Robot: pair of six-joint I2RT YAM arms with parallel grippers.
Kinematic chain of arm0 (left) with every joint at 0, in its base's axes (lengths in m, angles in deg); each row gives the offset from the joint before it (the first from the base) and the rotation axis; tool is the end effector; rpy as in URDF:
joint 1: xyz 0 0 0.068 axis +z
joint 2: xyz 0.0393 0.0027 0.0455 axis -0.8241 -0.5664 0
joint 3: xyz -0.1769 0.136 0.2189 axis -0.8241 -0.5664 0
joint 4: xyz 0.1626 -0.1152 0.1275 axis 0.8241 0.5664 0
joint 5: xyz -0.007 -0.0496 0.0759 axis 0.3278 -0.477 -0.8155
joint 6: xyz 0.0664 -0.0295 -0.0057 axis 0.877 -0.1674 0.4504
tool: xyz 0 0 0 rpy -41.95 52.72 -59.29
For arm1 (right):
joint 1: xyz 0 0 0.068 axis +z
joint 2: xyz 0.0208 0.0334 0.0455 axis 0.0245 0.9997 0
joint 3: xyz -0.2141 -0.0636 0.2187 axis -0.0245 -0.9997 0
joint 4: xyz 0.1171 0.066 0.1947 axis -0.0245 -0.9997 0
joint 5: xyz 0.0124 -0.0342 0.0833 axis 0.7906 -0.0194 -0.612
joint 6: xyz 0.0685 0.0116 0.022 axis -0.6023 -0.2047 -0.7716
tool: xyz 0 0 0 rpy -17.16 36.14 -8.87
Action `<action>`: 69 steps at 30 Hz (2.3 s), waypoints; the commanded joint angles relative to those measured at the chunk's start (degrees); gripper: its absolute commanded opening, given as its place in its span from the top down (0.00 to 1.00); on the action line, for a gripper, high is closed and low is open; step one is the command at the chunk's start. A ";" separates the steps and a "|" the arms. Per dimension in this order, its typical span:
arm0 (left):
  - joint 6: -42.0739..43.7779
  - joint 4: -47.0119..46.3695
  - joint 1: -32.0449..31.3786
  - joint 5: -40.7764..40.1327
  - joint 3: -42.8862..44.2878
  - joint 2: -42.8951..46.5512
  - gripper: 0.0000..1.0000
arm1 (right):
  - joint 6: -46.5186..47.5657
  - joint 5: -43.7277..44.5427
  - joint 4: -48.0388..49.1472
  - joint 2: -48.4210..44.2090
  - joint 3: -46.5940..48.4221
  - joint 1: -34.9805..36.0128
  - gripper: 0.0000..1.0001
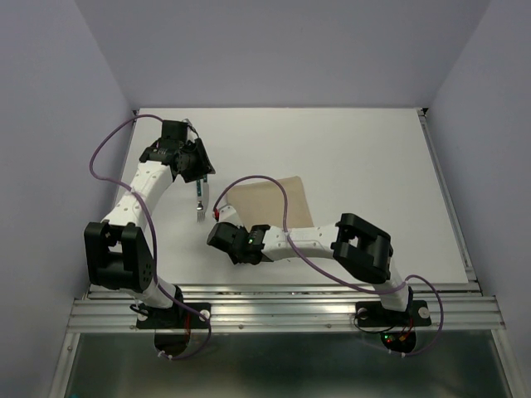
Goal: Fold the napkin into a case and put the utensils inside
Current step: Pick up the top corner of the square-folded napkin from the center of the board.
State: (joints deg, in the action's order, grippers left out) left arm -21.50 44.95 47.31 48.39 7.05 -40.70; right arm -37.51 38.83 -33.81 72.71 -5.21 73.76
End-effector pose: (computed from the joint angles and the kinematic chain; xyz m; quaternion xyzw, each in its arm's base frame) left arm 0.3210 -0.0563 0.3288 -0.0969 0.9102 -0.1840 0.3583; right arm 0.1605 0.4164 0.1987 -0.2734 0.9010 0.0668 0.3302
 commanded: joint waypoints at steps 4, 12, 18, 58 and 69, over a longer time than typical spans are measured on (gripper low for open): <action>0.98 -1.18 0.19 0.52 -0.49 -0.16 0.48 | -1.01 2.68 -0.17 -3.14 2.08 0.06 0.62; 0.98 -1.35 0.19 0.70 -0.49 -0.51 0.48 | -1.28 3.38 -0.17 -3.84 2.17 0.06 0.71; 1.07 -1.53 0.19 0.96 -0.40 -0.86 0.48 | -1.19 3.29 -0.17 -3.76 2.26 0.06 0.75; 1.07 -1.18 0.19 1.75 0.48 -1.65 0.49 | -2.33 6.63 -0.08 -5.25 1.91 0.06 0.61; 1.24 -1.18 0.19 1.75 0.48 -1.66 0.49 | -2.24 6.54 -0.17 -4.55 2.26 0.06 0.87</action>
State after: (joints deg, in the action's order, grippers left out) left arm -21.45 44.39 47.31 49.46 6.96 -42.43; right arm -39.10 43.72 -33.92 70.44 -5.08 73.76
